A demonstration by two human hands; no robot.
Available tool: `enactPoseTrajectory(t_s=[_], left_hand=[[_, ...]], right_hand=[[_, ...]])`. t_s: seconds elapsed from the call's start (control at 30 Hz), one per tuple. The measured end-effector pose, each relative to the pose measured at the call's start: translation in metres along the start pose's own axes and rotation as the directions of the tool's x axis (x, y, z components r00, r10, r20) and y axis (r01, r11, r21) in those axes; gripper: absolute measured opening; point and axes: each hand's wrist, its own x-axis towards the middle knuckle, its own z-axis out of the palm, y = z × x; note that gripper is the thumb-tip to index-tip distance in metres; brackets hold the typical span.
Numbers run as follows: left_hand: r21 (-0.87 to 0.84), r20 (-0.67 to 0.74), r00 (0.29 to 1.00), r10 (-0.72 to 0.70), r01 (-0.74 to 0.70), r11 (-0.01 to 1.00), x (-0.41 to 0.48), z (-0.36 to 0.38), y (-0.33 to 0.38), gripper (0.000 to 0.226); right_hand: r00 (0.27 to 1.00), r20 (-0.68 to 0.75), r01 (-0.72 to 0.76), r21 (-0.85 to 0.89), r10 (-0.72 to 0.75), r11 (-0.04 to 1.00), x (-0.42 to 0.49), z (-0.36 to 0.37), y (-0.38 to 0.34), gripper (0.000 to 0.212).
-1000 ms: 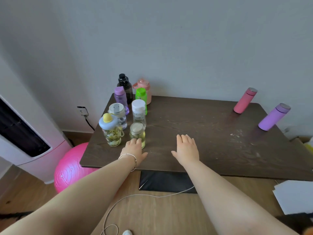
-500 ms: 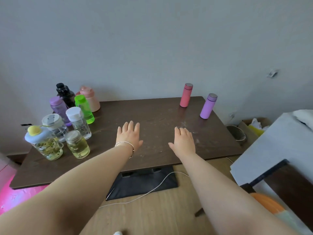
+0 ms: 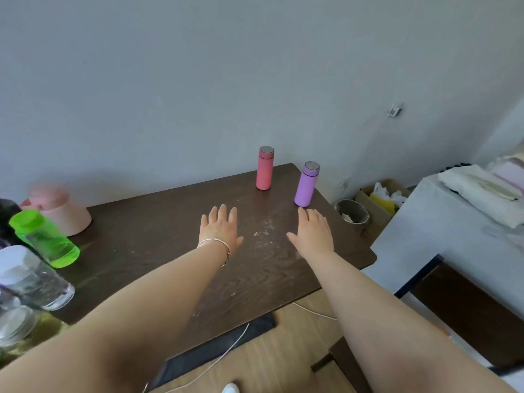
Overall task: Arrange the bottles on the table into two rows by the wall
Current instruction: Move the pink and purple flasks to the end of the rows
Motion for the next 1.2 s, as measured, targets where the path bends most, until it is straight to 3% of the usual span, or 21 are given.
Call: enactPoseTrajectory(t_s=[0.13, 0.4, 0.63, 0.8, 1.03, 1.2], left_hand=[[-0.025, 0.012, 0.998, 0.057, -0.057, 0.998, 0.061, -0.002, 0.000, 0.083], [-0.033, -0.003, 0.988, 0.154, -0.154, 0.987, 0.154, 0.005, 0.002, 0.086], [-0.030, 0.034, 0.989, 0.145, -0.144, 0.989, 0.206, 0.023, 0.009, 0.088], [-0.120, 0.063, 0.995, 0.074, -0.066, 0.991, 0.248, 0.031, 0.024, 0.090], [-0.366, 0.089, 0.994, -0.058, 0.087, 0.927, 0.324, 0.038, 0.057, 0.088], [-0.602, 0.149, 0.979, -0.142, 0.204, 0.772, 0.364, 0.050, 0.074, 0.066]], right_hand=[[0.997, -0.015, -0.075, 0.000, 0.075, 0.997, 0.037, 0.005, 0.007, 0.070], [0.969, 0.013, -0.246, 0.074, 0.246, 0.966, 0.099, 0.012, 0.022, 0.083], [0.941, 0.003, -0.334, 0.179, 0.339, 0.925, 0.161, 0.025, 0.048, 0.086], [0.928, 0.048, -0.366, 0.295, 0.369, 0.883, 0.216, 0.034, 0.072, 0.090], [0.966, 0.003, -0.224, 0.497, 0.257, 0.838, 0.267, 0.059, 0.098, 0.089], [0.981, -0.049, -0.126, 0.590, 0.190, 0.798, 0.276, 0.071, 0.108, 0.080]])
